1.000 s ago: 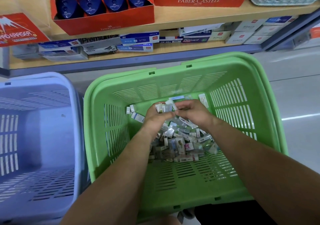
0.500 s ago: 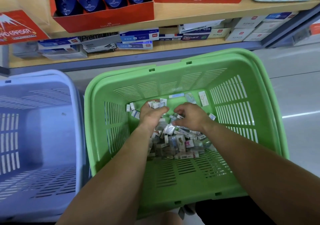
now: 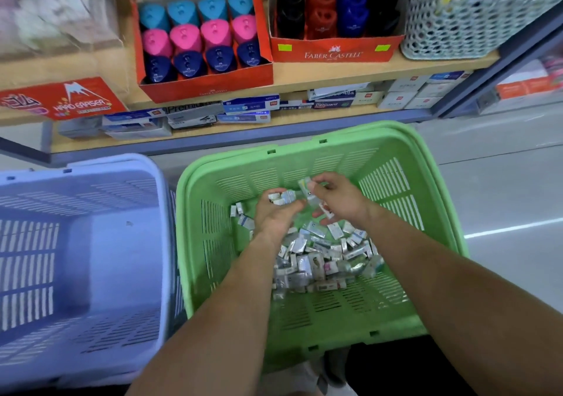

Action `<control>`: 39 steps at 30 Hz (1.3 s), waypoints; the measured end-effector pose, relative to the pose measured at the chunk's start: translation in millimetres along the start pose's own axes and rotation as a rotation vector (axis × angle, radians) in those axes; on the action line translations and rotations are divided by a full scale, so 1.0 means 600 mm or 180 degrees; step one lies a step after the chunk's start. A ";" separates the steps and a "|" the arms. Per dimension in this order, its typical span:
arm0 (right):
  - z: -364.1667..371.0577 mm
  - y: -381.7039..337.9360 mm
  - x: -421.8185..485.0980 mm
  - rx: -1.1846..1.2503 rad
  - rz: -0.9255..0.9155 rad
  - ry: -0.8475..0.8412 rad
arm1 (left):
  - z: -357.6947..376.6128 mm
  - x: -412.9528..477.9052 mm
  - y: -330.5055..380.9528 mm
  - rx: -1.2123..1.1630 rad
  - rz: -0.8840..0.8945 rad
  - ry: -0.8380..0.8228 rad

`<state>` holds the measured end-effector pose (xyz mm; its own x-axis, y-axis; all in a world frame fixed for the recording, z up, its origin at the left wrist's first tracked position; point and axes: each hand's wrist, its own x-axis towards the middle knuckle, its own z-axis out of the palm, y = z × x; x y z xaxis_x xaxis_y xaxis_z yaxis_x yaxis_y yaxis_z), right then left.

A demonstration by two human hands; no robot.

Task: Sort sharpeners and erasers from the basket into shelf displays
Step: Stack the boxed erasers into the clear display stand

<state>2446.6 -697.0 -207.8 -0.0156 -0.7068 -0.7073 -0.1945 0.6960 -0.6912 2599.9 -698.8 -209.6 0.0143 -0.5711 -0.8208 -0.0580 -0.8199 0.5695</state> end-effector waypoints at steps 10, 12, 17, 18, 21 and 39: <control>0.026 -0.162 -0.197 0.0698 -0.0526 -0.0185 | -0.101 -0.184 0.116 -0.0587 0.0503 -0.0806; 0.039 -0.190 -0.240 0.0864 -0.0651 -0.0195 | -0.129 -0.221 0.140 -0.0505 0.0665 -0.0913; 0.081 -0.241 -0.333 0.0945 -0.0964 -0.0401 | -0.189 -0.307 0.183 -0.0167 0.0990 -0.1092; 0.091 -0.249 -0.346 0.0932 -0.1013 -0.0407 | -0.200 -0.320 0.187 -0.0133 0.1043 -0.1082; 0.118 -0.264 -0.373 0.0895 -0.1087 -0.0169 | -0.226 -0.352 0.192 -0.0254 0.1154 -0.1055; 0.131 -0.291 -0.368 0.1425 -0.1182 -0.0599 | -0.329 -0.366 0.228 0.0144 0.1518 -0.0330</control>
<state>2560.9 -652.5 57.4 0.1558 -0.9063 -0.3928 0.2779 0.4218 -0.8631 2785.6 -693.3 57.7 -0.1238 -0.8737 -0.4704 -0.0771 -0.4641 0.8824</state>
